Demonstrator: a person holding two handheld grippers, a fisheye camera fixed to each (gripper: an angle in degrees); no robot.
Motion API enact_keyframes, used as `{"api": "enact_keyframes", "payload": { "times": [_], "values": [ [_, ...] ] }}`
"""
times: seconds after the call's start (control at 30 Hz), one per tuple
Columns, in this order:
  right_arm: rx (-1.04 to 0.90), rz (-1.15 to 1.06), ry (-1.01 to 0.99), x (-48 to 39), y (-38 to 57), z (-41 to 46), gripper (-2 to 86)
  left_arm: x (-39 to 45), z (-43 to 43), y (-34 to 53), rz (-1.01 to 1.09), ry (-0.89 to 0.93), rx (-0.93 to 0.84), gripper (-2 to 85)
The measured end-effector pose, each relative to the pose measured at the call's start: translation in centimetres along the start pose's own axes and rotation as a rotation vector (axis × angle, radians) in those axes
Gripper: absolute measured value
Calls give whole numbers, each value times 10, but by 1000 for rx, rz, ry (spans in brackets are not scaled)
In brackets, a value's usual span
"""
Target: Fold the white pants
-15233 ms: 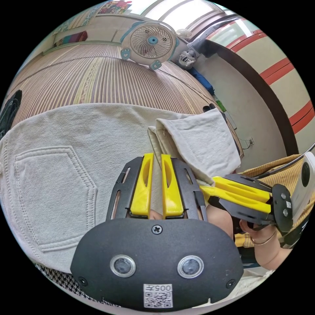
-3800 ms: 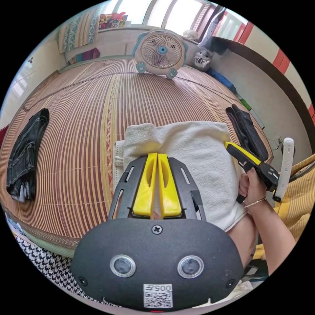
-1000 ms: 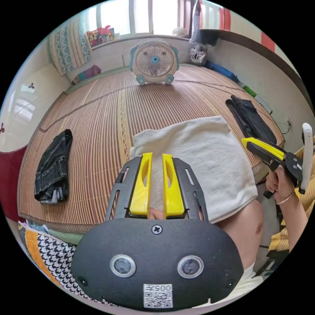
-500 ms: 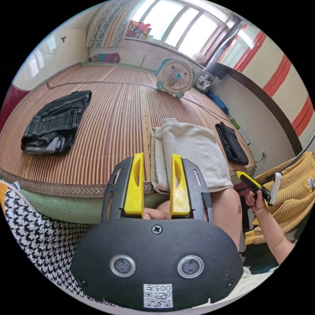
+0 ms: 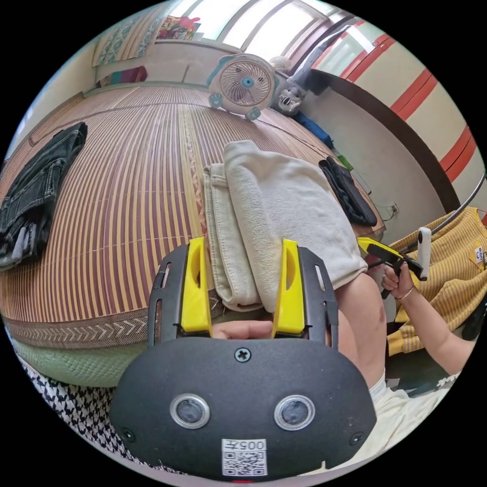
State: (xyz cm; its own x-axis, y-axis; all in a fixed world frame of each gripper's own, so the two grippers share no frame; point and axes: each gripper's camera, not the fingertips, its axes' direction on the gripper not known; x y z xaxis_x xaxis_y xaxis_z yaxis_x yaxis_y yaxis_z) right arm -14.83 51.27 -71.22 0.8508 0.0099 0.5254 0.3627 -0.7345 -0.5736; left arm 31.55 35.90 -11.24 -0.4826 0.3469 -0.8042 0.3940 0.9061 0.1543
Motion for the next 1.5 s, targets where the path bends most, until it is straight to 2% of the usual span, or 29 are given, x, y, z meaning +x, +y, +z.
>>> {"api": "enact_keyframes", "payload": {
  "times": [0.4,0.73,0.83,0.97,1.1,1.33,1.5],
  "values": [
    [-14,68,-223,53,-15,25,94,-26,-5,-25,34,149,-93,168],
    [-117,100,-258,66,-30,31,63,-46,-22,-34,-22,234,-95,127],
    [-107,73,-204,49,-30,24,30,-55,-36,-25,-92,270,-49,109],
    [-111,24,-112,23,-34,10,6,-48,-69,-22,-82,254,-12,90],
    [-65,-47,-120,-4,-34,-20,2,-50,-106,-15,-92,330,42,85],
    [11,-153,-137,-63,-32,-58,0,-61,-207,30,-64,322,191,84],
    [48,-345,-162,-145,-50,-75,0,-80,-292,81,-84,255,334,85]
  ]
}}
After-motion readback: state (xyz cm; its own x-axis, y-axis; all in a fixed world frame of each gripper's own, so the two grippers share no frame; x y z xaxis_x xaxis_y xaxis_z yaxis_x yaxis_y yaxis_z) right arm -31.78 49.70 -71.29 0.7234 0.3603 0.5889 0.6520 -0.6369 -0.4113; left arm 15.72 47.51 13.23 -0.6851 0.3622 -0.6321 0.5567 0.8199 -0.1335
